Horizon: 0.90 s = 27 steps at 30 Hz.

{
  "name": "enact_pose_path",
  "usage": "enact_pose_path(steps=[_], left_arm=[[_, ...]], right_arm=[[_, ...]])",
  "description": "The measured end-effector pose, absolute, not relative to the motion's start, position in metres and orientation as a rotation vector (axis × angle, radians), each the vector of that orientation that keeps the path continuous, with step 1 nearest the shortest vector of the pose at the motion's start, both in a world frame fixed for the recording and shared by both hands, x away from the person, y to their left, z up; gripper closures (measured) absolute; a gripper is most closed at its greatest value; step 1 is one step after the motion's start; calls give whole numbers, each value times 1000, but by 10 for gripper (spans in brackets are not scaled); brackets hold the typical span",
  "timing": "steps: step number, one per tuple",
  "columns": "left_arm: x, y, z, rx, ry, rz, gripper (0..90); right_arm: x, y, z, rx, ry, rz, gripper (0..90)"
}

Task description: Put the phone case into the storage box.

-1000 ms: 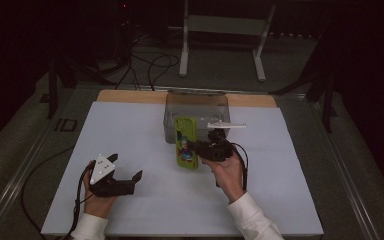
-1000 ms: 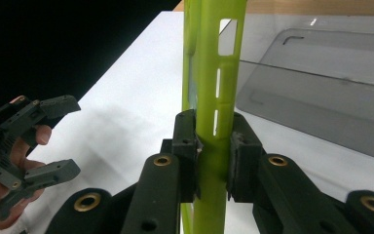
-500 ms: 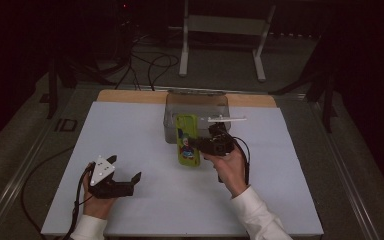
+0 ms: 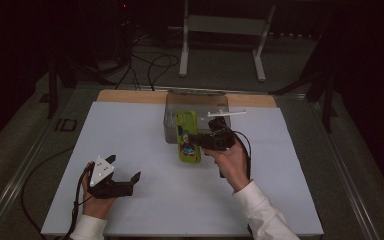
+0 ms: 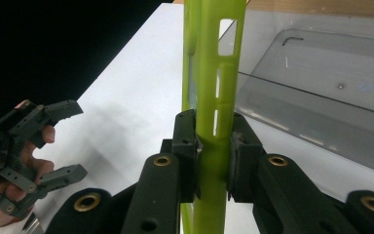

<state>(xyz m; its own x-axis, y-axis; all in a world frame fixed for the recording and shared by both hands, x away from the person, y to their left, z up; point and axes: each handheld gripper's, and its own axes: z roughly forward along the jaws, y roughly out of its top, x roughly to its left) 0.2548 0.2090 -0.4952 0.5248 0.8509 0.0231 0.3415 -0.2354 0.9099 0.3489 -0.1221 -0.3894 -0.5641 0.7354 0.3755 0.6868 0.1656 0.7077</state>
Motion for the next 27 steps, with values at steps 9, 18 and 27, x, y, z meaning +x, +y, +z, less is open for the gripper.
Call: enact_pose_path(steps=[9, 18, 27], left_arm=[[255, 209, -496, 1808, 995, 673, 0], [255, 209, -496, 1806, 1000, 675, 0], [255, 208, -496, 1807, 998, 674, 0]], right_arm=[[355, -121, -379, 1431, 2360, 1366, 776], [366, -122, -369, 1432, 2367, 1345, 776], [377, -122, -364, 1439, 2375, 1316, 775]])
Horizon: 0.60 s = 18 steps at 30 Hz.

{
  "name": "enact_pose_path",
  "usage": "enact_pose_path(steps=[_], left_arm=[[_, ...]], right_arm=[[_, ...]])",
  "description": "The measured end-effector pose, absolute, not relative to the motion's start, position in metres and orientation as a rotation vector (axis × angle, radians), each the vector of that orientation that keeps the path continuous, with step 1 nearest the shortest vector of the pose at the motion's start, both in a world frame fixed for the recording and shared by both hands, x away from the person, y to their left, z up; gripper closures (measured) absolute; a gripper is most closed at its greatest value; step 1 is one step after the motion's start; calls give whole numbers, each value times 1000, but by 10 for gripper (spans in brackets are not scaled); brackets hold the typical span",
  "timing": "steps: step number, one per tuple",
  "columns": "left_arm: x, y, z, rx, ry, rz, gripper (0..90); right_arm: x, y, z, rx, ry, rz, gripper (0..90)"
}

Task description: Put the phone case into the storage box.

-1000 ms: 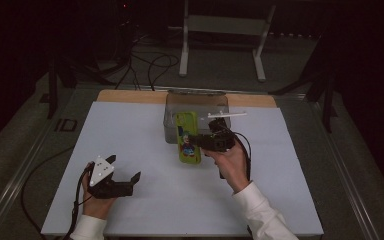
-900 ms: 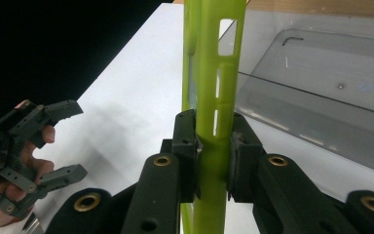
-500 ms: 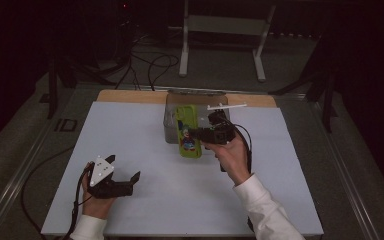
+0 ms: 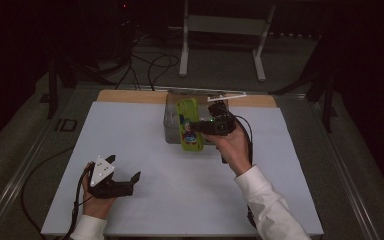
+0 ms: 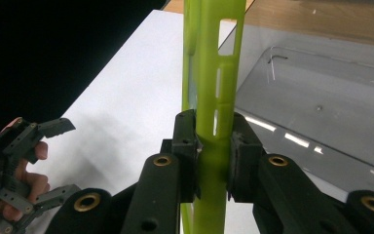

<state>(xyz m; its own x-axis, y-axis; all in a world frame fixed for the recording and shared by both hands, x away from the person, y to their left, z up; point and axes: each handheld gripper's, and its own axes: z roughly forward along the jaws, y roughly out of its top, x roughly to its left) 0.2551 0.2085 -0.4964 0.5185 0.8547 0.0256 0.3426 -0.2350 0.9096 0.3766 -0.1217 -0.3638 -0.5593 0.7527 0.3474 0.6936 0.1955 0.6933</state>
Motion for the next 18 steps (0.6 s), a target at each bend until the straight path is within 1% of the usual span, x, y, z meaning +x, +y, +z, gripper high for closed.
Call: enact_pose_path(steps=[18], left_arm=[[255, 209, -496, 1809, 1003, 675, 0]], right_arm=[[394, -127, -353, 1455, 2374, 1278, 776]])
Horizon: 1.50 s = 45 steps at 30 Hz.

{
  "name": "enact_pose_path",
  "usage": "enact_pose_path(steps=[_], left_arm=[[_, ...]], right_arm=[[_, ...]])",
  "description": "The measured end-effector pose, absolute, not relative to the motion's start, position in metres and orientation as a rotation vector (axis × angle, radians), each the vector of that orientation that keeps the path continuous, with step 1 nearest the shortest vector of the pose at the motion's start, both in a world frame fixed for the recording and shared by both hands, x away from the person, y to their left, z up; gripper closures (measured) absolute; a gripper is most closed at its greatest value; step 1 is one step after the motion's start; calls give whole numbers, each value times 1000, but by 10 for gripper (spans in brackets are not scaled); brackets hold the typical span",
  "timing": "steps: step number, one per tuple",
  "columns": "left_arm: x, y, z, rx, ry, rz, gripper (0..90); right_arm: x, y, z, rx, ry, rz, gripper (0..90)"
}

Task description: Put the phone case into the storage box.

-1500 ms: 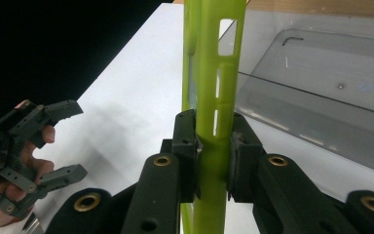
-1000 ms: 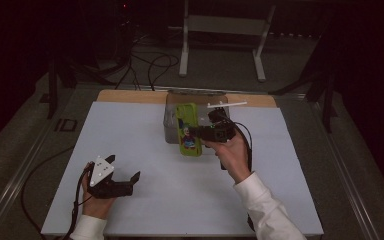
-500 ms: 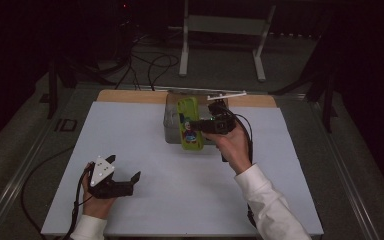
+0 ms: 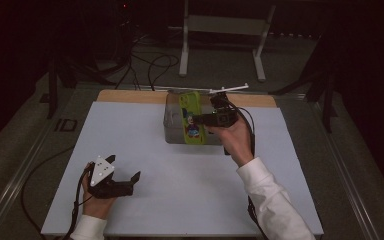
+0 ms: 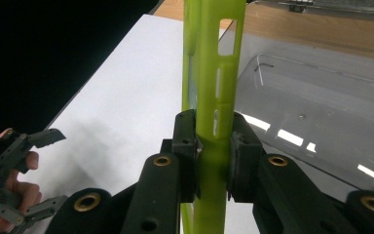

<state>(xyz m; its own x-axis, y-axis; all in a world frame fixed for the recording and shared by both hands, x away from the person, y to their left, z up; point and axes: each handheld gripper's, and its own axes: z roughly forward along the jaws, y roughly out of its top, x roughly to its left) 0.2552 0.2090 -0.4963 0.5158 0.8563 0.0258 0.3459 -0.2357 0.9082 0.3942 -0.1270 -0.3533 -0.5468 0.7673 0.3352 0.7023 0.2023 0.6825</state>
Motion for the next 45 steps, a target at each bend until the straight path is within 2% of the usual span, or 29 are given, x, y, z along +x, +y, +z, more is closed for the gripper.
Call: enact_pose_path(steps=[45], left_arm=[[256, 209, -496, 1807, 1007, 674, 0]], right_arm=[[425, -125, -335, 1473, 2402, 1114, 776]])
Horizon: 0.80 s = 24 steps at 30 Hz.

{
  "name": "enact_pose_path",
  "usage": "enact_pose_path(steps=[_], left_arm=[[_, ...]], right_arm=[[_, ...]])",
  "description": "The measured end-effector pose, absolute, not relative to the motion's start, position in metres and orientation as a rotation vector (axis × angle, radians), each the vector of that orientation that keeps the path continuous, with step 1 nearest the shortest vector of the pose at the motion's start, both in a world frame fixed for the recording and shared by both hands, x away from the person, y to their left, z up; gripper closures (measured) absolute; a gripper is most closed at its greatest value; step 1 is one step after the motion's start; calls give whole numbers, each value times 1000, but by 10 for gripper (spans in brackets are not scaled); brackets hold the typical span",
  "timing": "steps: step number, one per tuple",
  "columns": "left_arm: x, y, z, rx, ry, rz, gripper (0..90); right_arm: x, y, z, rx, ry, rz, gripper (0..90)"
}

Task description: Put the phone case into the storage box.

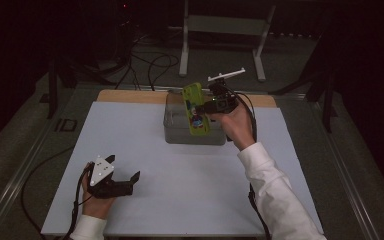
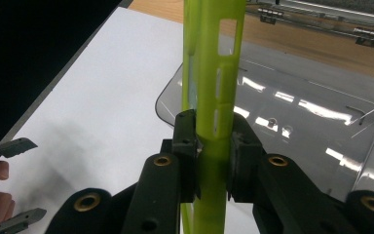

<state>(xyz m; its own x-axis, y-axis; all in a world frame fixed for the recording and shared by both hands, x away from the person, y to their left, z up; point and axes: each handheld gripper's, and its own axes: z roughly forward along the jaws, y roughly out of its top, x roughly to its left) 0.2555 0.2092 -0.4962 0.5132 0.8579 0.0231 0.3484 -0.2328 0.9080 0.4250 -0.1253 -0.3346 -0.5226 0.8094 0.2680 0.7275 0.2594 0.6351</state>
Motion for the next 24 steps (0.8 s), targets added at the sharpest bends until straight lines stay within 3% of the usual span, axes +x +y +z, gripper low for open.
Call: enact_pose_path(steps=[24], left_arm=[[256, 208, -497, 1809, 1009, 667, 0]], right_arm=[[443, -131, -333, 1536, 2377, 1030, 776]])
